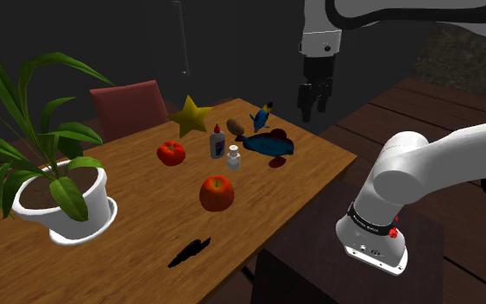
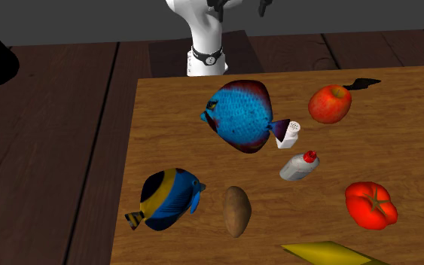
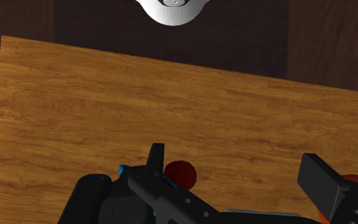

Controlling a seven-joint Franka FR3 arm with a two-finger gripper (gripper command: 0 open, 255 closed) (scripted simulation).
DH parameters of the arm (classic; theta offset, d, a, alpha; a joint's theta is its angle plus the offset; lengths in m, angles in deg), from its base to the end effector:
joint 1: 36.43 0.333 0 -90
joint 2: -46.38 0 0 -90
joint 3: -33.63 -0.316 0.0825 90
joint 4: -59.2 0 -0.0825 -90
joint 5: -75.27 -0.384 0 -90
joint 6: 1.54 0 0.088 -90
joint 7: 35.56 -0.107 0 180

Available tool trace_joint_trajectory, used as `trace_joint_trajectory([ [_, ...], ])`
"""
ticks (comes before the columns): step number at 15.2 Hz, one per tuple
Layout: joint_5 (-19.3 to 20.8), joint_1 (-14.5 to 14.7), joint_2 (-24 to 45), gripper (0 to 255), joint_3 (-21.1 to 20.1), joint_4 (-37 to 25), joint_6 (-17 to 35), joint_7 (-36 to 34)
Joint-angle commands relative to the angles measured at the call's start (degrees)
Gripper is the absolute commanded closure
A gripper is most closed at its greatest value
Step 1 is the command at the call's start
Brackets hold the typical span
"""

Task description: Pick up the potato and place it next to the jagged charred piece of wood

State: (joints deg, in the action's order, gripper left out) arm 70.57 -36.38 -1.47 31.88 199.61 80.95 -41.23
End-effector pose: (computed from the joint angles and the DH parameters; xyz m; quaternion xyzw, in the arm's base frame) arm 0.2760 0.0205 0.5508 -0.9950 0.0378 0.0894 0.0244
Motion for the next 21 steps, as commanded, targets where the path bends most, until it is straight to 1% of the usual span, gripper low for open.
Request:
trace_joint_trajectory([
  [1, 0.0, 0.0, 0.0, 0, 0.0, 0.0, 0.0, 0.0],
  [6, 1.17, -0.87, 11.08, 0, 0.62, -2.91, 7.61, 0.97],
  [11, 2.13, -1.66, 22.56, 0, 1.18, -7.77, 13.69, 1.66],
  [16, 2.91, -2.31, 34.1, 0, 1.77, -14.46, 18.02, 2.13],
  [21, 3.48, -2.88, 45.6, 0, 2.33, -22.94, 20.54, 2.51],
])
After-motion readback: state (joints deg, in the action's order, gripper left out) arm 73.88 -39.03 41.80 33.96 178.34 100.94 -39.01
